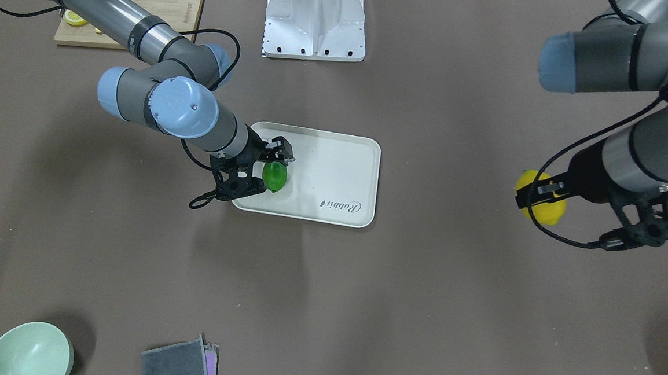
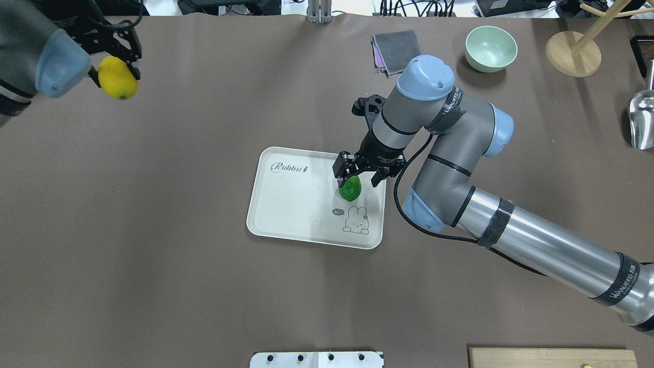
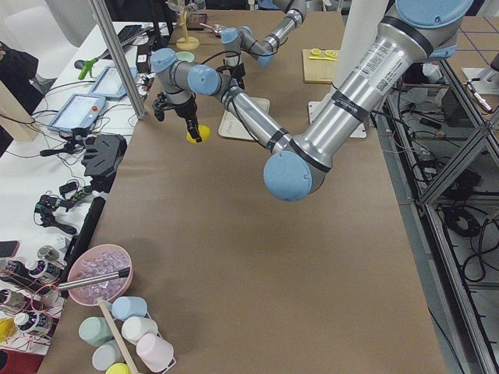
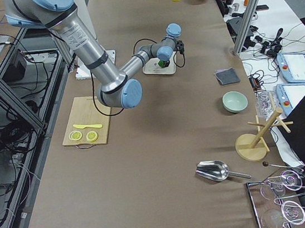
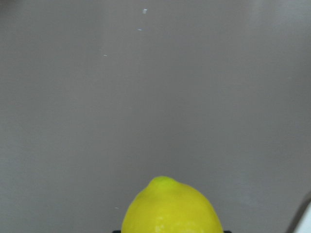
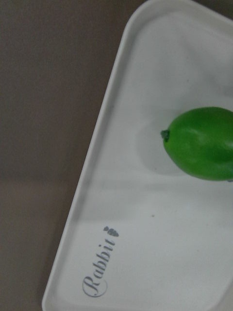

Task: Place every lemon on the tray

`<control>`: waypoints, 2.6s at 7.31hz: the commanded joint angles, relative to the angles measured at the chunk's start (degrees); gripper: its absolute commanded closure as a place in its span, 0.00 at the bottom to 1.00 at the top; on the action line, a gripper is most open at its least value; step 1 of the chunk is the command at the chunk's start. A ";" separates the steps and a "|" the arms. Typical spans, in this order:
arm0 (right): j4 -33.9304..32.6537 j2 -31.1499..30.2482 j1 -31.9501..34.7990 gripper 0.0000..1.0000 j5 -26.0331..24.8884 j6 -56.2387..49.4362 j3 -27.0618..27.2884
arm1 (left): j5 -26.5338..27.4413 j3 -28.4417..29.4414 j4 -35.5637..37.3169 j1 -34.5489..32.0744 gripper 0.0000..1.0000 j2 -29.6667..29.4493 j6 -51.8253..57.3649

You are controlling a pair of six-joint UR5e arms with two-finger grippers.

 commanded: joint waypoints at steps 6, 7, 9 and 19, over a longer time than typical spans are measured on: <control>2.12 -9.48 12.28 0.00 6.68 -5.99 0.96 | 11.88 0.70 -10.98 21.63 1.00 -8.72 -31.05; 1.77 -9.93 13.43 0.00 6.77 -6.16 0.87 | 14.61 3.32 -13.85 23.93 1.00 -10.04 -34.03; 1.85 -11.51 15.62 0.00 7.90 -11.92 2.27 | 15.59 9.30 -21.76 25.27 1.00 -10.40 -38.10; 3.79 -44.72 24.75 0.00 9.24 -22.42 27.42 | 21.49 11.17 -28.21 30.28 0.02 -7.77 -36.43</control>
